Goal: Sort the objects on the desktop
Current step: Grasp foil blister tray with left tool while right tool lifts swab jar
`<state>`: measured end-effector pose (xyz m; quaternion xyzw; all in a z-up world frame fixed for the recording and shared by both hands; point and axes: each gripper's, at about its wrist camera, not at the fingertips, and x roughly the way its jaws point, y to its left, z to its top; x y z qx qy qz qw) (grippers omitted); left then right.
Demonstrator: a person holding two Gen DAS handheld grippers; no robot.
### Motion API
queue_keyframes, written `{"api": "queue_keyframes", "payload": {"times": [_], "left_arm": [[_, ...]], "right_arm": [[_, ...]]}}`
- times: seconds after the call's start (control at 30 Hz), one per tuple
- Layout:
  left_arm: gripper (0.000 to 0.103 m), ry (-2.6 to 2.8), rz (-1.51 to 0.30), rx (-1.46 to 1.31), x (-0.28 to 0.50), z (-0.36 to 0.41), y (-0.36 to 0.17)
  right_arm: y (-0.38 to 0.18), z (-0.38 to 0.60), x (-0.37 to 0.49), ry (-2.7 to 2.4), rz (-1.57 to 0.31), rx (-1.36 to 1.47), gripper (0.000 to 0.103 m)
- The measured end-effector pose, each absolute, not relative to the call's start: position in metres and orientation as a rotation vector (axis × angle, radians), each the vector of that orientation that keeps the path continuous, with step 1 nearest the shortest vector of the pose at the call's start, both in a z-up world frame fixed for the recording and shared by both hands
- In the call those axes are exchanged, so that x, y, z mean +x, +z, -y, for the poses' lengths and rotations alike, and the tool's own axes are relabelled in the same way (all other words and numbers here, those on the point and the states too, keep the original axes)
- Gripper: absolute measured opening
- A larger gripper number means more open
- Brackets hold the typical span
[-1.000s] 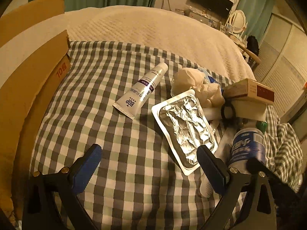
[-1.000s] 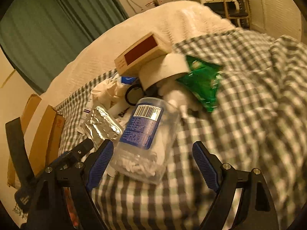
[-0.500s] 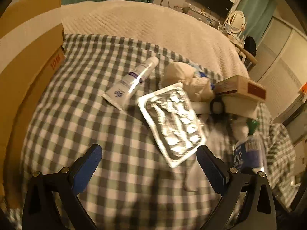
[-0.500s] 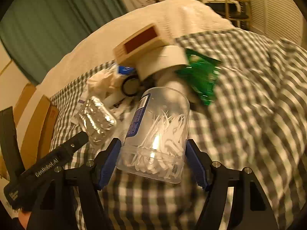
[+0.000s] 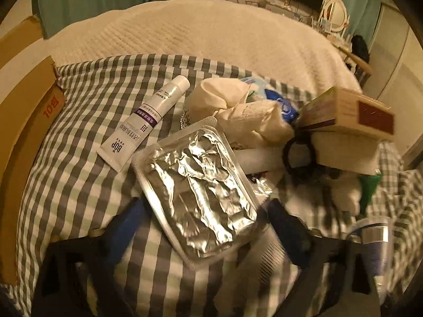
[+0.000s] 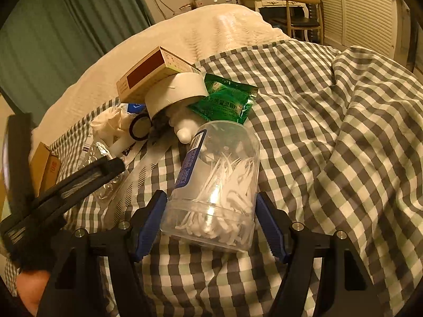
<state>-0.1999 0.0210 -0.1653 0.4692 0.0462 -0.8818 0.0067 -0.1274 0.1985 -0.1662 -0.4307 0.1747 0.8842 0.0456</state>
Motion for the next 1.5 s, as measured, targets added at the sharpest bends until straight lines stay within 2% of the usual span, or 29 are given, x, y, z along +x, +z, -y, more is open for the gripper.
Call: {"api": "queue_keyframes", "payload": {"times": [0.07, 0.13, 0.17, 0.27, 0.4, 0.63, 0.83, 1.2, 1.4, 1.5], "left_arm": [[0.044, -2.802, -0.085, 1.433, -0.198, -0.025, -0.165], [0.025, -2.842, -0.012, 1.448, -0.196, -0.029, -0.163], [0.017, -2.854, 0.009, 1.462, -0.195, -0.030, -0.162], [0.009, -2.870, -0.044, 1.527, -0.190, -0.024, -0.159], [0.009, -2.867, -0.214, 1.619, -0.173, 0.008, -0.157], [0.009, -2.817, -0.387, 1.738, -0.137, 0.052, -0.155], [0.009, -2.937, -0.271, 1.666, -0.101, 0.051, -0.127], [0.009, -3.077, -0.182, 1.549, -0.077, 0.036, -0.089], [0.009, -3.111, -0.205, 1.542, -0.084, 0.041, -0.067], [0.009, -3.152, -0.115, 1.471, -0.084, 0.052, -0.044]], "right_arm": [[-0.167, -0.199, -0.127, 2.699, -0.543, -1.320, 0.068], [-0.169, -0.202, -0.129, 2.696, -0.556, -1.320, 0.067], [-0.170, -0.202, -0.130, 2.693, -0.564, -1.322, 0.067], [-0.170, -0.203, -0.131, 2.686, -0.570, -1.325, 0.066], [-0.166, -0.199, -0.124, 2.687, -0.534, -1.330, 0.065], [-0.158, -0.199, -0.100, 2.687, -0.529, -1.329, 0.065], [-0.151, -0.196, -0.079, 2.708, -0.535, -1.316, 0.064], [-0.128, -0.187, -0.045, 2.767, -0.527, -1.242, 0.064], [-0.097, -0.172, -0.034, 2.828, -0.474, -1.195, 0.064], [-0.075, -0.157, -0.028, 2.881, -0.440, -1.173, 0.064]]}}
